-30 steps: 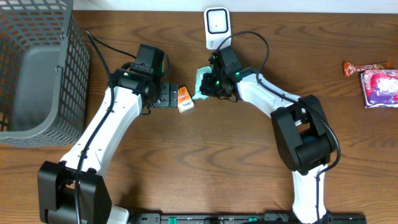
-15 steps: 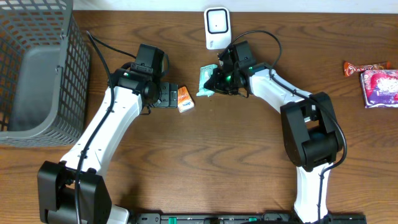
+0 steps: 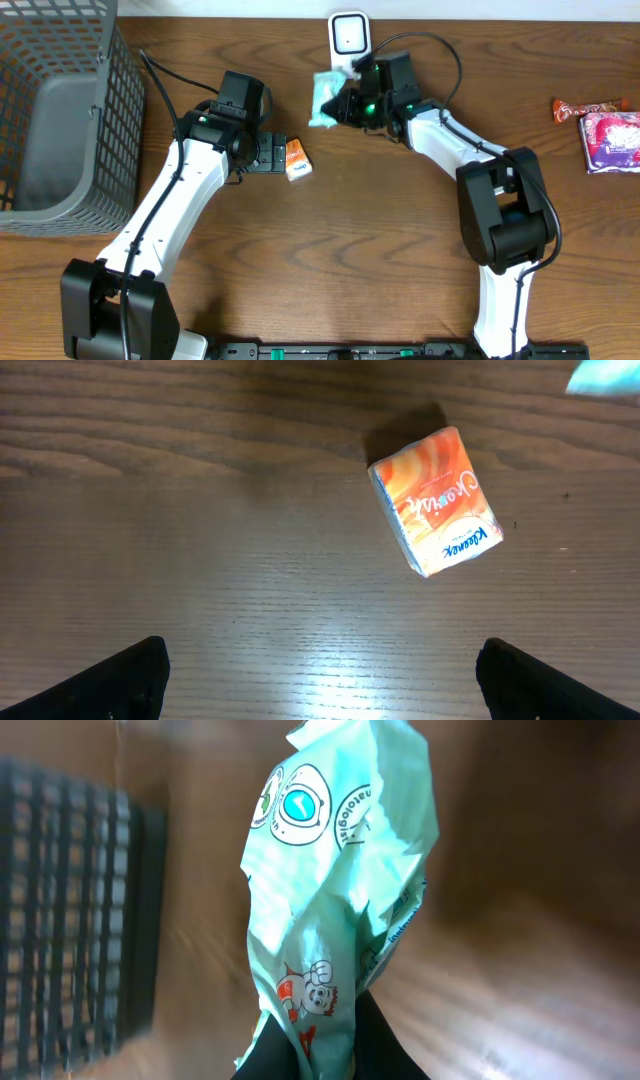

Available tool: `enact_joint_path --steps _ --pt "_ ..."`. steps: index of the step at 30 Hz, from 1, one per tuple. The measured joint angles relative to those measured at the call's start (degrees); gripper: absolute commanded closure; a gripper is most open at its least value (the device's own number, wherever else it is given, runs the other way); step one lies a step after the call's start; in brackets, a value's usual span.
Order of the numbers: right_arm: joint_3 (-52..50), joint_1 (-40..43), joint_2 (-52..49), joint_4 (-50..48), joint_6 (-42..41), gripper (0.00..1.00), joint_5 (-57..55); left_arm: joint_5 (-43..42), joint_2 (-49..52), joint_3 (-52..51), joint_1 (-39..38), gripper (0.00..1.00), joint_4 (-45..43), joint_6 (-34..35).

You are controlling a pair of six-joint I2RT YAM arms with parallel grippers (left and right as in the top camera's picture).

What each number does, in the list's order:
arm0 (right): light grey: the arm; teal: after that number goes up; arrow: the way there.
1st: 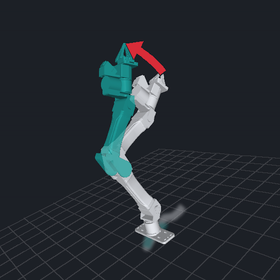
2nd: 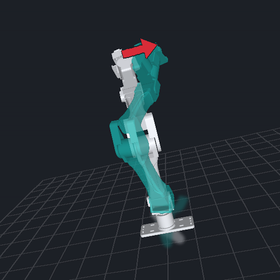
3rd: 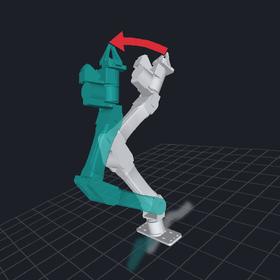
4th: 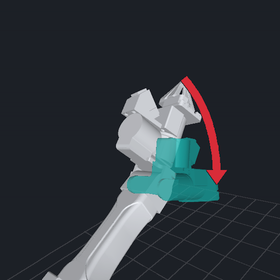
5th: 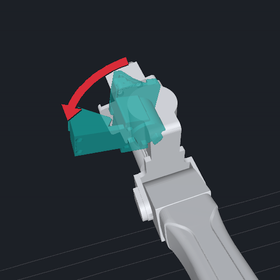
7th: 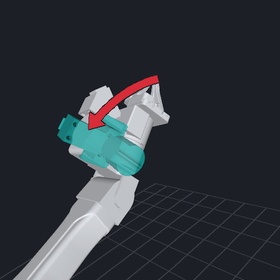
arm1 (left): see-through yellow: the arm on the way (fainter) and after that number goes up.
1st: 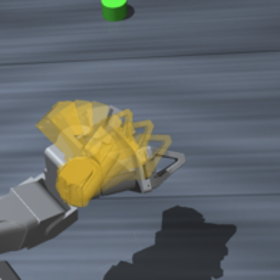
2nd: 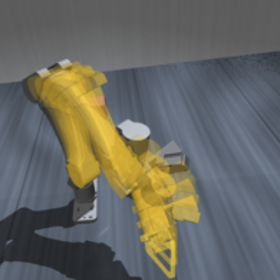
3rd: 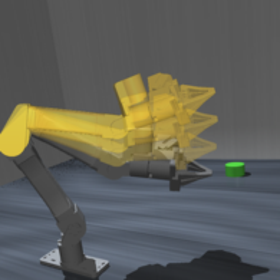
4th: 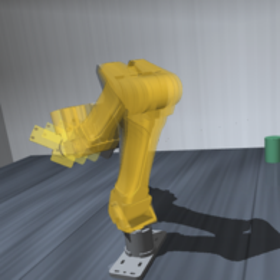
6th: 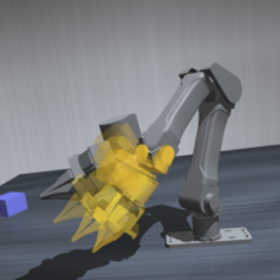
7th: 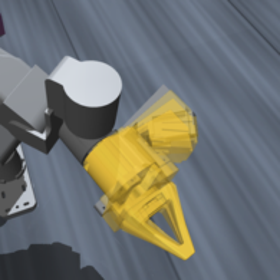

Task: Scan the item barcode
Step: 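Hold the green pouch up in front of the scanner window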

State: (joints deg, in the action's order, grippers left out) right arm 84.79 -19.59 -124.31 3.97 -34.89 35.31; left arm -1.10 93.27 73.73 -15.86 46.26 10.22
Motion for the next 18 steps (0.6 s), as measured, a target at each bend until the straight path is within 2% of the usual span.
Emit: enact_joint_path --steps 10,18 --pt "6.60 1.75 0.04 -2.32 -2.16 0.99 -8.07 -0.02 0.00 0.00 0.00 0.02 0.00 0.00" --pt "7.43 1.81 0.09 -10.01 -3.19 0.99 -15.58 0.00 0.00 0.00 0.00 0.02 -0.02 0.00"
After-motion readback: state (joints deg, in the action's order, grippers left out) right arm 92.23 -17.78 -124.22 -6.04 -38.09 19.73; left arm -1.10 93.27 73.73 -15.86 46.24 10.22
